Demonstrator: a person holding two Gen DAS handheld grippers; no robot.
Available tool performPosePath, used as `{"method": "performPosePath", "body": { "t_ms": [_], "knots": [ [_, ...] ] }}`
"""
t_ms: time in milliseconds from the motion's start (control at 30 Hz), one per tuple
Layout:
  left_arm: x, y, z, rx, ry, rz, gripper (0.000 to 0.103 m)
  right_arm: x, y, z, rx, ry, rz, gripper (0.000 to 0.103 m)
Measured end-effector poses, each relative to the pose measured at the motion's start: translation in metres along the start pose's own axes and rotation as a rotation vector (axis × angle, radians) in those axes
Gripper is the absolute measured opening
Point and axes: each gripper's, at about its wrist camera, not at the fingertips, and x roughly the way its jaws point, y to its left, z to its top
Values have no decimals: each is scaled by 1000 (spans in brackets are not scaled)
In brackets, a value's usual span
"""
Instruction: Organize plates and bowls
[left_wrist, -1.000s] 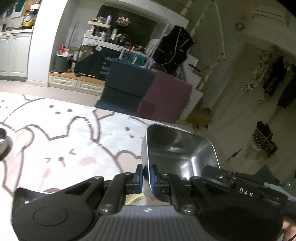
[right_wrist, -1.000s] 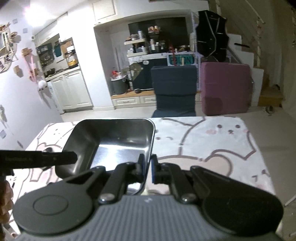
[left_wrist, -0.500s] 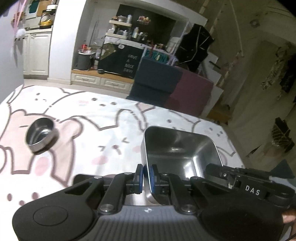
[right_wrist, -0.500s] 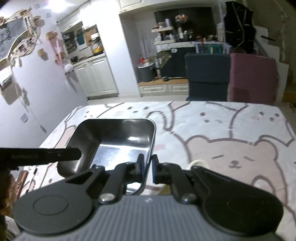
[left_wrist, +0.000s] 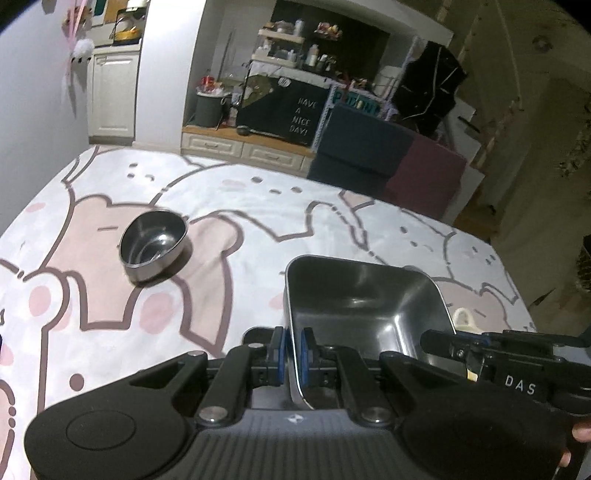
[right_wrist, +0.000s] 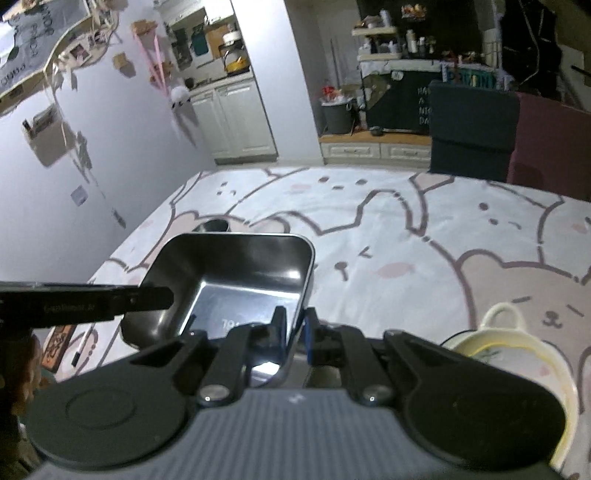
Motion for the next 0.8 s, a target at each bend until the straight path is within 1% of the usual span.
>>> {"method": "performPosePath", "body": {
  "t_ms": [167,300,467,800],
  "knots": [
    [18,9,-6,-4,44,19,8,22,8,-7,-7,56,-7,12],
    [32,8,-8,38,84,47,8,32,10,-10,-7,88,-16,13],
    [50,14,-11,58,142,60,9,47,10,-15,14,134,-29,13],
    [69,21,-12,101,192,114,9,70,17,-19,11,191,-42,14]
  ]
}}
